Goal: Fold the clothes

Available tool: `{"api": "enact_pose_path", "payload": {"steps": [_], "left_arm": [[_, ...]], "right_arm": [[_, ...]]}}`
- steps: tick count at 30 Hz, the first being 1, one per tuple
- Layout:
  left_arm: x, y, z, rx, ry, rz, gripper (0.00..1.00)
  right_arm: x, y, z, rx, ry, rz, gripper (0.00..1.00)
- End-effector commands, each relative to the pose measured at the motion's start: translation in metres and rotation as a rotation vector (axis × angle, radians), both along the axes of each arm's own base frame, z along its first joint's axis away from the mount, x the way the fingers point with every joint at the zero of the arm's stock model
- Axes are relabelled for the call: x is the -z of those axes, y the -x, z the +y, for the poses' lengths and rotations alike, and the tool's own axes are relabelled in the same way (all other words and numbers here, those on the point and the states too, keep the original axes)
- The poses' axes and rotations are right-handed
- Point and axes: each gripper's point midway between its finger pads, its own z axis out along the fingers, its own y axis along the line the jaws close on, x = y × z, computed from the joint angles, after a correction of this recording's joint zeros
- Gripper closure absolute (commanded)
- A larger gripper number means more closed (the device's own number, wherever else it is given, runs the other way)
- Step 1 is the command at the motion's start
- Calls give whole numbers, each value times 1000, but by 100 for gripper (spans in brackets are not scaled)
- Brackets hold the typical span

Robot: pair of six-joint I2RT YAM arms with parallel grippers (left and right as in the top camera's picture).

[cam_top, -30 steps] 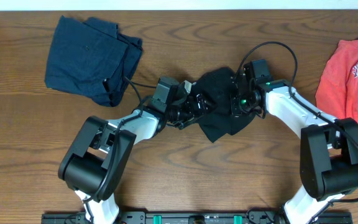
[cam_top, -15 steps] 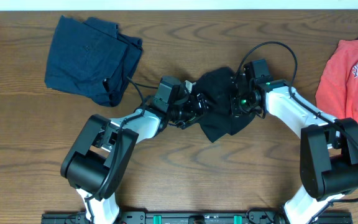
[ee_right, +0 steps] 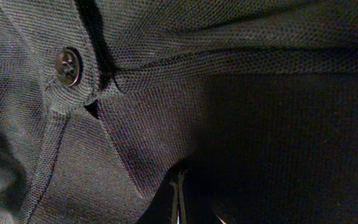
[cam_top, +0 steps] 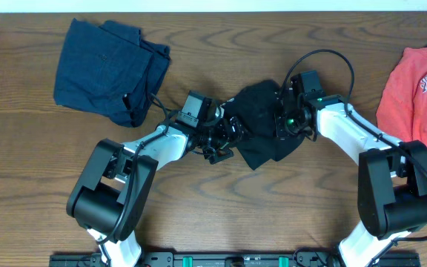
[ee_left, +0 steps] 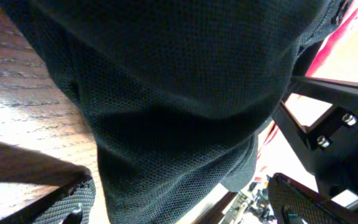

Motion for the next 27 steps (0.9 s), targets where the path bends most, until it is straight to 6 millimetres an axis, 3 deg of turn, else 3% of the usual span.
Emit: {"api": "enact_pose_path", "payload": {"steps": [1,9,17,22,27], "left_arm": [[77,5,54,-123,-349,16,8],[76,-15,41,-159,-422,-157,7],[86,-11,26,-172,-373,-114,5],[89,-8,0,-105,-228,-107,27],[90,-3,-4,-69,-203,-102,61]], "right_arm": [[20,12,-12,2,54,59,98],[20,11,-12,3,54,59,98],[21,12,-12,3,54,60,98],[21,12,-12,2,54,61,98],[21,13,-12,2,55,64,98]]}}
